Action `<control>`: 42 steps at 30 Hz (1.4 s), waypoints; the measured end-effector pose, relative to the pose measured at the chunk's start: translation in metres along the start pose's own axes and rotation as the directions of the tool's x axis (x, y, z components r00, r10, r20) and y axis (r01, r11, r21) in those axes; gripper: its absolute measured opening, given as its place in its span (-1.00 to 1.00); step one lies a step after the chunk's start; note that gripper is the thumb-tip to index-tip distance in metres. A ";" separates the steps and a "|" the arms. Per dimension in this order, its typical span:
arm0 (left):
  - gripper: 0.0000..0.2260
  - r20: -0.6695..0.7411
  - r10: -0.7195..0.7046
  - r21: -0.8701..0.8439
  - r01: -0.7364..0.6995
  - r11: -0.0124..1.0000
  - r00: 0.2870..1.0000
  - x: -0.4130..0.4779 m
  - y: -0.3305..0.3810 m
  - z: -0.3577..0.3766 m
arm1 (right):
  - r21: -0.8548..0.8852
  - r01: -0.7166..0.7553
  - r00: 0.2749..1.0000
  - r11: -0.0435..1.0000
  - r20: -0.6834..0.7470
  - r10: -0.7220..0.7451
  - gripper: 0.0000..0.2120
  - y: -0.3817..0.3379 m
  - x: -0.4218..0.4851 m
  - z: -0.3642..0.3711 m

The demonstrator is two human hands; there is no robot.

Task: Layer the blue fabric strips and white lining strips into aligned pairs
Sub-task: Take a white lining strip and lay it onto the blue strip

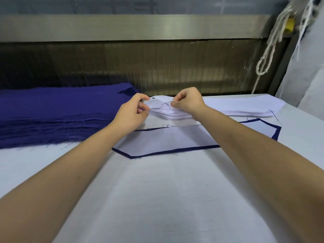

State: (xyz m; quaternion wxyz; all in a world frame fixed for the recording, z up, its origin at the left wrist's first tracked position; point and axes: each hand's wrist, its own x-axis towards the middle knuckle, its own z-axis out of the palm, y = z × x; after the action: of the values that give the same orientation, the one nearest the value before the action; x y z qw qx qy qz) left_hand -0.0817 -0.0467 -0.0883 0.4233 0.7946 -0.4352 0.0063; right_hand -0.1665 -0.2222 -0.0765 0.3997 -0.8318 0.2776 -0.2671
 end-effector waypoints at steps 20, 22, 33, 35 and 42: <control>-0.59 0.320 -0.392 -0.691 0.495 0.527 0.863 0.040 0.048 0.009 | -0.177 0.209 0.955 0.962 -0.177 -0.239 -0.87 -0.007 -0.009 0.000; -0.61 0.339 -0.452 -0.733 0.533 0.423 0.825 0.045 0.051 0.011 | -0.292 0.240 0.935 0.926 -0.186 -0.301 -0.86 -0.005 -0.014 0.000; -0.76 0.226 -0.503 -0.864 0.410 0.293 0.834 0.041 0.050 -0.001 | -0.298 0.370 0.883 0.880 -0.181 -0.432 -0.73 -0.003 -0.037 0.003; -0.85 0.174 -0.508 -0.870 0.374 0.323 0.844 0.038 0.047 -0.006 | -0.227 0.378 0.895 0.897 -0.159 -0.417 -0.71 0.004 -0.042 0.003; -0.96 -0.009 -0.495 -0.796 0.294 0.530 0.869 0.017 0.026 -0.032 | 0.002 0.212 0.961 0.977 -0.183 -0.208 -0.65 0.021 -0.038 -0.029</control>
State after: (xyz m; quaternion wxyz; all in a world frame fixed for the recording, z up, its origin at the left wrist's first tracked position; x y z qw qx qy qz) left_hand -0.0777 -0.0437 -0.0441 0.7596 0.6057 -0.1494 -0.1839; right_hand -0.2177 -0.2226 -0.0869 0.3513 -0.8241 0.2204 -0.3858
